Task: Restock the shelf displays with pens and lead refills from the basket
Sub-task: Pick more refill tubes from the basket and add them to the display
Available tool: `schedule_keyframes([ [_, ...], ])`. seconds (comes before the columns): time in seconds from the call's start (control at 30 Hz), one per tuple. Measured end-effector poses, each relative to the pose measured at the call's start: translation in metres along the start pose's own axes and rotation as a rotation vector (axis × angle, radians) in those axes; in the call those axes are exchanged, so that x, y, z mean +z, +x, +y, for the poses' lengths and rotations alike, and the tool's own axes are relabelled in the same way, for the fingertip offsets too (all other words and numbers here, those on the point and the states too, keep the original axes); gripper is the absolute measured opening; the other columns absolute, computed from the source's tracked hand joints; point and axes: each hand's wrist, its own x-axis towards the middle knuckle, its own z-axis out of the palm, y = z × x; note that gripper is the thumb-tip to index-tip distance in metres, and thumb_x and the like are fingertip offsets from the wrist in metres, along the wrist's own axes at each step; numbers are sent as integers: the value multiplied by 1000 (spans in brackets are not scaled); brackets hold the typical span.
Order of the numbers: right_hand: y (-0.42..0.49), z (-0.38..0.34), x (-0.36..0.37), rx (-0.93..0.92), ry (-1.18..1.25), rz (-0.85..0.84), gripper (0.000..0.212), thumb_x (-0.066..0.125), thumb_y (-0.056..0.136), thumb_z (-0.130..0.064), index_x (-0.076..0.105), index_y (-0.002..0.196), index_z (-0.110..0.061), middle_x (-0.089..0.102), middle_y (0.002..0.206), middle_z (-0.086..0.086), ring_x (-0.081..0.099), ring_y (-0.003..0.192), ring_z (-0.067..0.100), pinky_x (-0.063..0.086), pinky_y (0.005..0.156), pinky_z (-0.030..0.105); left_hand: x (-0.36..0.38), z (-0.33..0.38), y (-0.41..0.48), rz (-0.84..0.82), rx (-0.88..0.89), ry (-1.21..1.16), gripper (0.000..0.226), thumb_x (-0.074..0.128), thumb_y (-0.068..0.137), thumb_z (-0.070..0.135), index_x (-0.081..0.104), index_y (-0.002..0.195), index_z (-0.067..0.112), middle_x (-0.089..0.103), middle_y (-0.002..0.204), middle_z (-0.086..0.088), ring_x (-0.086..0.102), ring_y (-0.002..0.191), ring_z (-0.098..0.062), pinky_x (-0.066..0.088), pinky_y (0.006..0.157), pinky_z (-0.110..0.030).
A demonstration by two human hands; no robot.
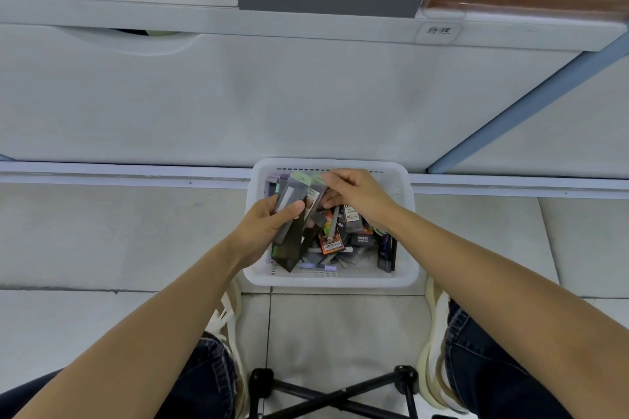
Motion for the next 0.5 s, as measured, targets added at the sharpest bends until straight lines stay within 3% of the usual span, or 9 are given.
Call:
schedule_keyframes([
  [0.13,-1,18,1,-54,-556,-38,38,50,91,3,59,122,-18,57,125,-1,56,104,5,46,69,7,-20,-5,-2,175,37,-12,26,57,94,29,62,111,10,70,81,-6,67,78,-20,57,68,-30],
  [0.27,-8,41,1,-112,-959,-253,58,68,74,7,48,122,-19,31,132,-1,47,110,15,52,81,24,-32,-14,-4,266,40,24,25,56,94,32,61,111,14,68,87,-7,64,83,-20,56,76,-33],
  [0.37,-10,45,1,-229,-1044,-194,33,71,79,-1,59,105,-17,36,128,-1,52,105,19,52,82,31,-28,-15,-4,240,42,22,21,55,95,31,61,107,15,70,78,-3,67,76,-17,57,69,-29],
  [0.5,-12,32,-4,-341,-914,-130,10,70,86,-18,69,96,-14,48,116,0,55,101,14,38,82,12,-21,-10,-4,226,49,-22,31,56,95,29,58,118,9,68,87,-11,67,82,-22,59,77,-37],
])
